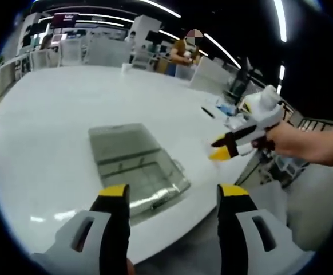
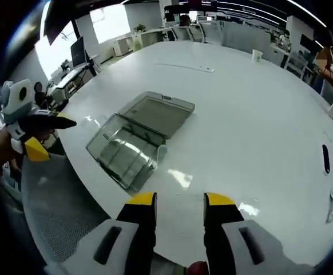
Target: Insert the divider into the dual guide fixture by aligning both edges with the guide slots and pushing it downward to the bottom, including one-sided entry, uneven engagement, binding, and posture correction.
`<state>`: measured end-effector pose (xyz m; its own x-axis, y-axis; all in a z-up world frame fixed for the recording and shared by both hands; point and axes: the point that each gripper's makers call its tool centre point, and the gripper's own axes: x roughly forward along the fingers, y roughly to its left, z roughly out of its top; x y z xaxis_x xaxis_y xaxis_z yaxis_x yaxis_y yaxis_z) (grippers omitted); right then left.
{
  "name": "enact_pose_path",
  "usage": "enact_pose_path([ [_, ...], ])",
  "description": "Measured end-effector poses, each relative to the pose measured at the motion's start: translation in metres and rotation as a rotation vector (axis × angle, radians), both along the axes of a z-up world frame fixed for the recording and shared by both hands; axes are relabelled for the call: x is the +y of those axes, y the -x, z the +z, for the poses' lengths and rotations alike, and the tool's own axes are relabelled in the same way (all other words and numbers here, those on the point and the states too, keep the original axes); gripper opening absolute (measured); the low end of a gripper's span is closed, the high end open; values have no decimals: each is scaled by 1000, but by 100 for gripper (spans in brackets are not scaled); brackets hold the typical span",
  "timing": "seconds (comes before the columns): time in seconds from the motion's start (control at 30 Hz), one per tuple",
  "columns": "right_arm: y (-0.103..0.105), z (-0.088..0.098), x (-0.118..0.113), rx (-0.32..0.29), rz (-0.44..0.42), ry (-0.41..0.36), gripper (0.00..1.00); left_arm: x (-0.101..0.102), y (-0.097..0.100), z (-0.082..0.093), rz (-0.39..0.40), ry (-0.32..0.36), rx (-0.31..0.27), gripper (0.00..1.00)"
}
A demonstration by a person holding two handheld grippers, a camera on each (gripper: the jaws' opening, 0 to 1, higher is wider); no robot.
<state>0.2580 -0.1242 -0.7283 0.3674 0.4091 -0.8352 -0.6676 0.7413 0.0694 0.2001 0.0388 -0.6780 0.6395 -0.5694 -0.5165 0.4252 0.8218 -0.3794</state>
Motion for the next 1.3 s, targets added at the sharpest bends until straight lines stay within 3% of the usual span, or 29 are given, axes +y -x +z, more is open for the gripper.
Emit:
enact_pose_path([
  [0.27, 6, 8, 8, -18, 25, -25, 27, -8, 0, 1, -19, 12, -1, 54],
  [0.77, 20, 24, 28, -57, 81, -103, 27, -19, 32, -16, -62, 17, 35, 49],
  [1.3, 28, 38, 41, -84, 109, -150, 28, -13, 35, -6, -29, 57, -19, 46],
])
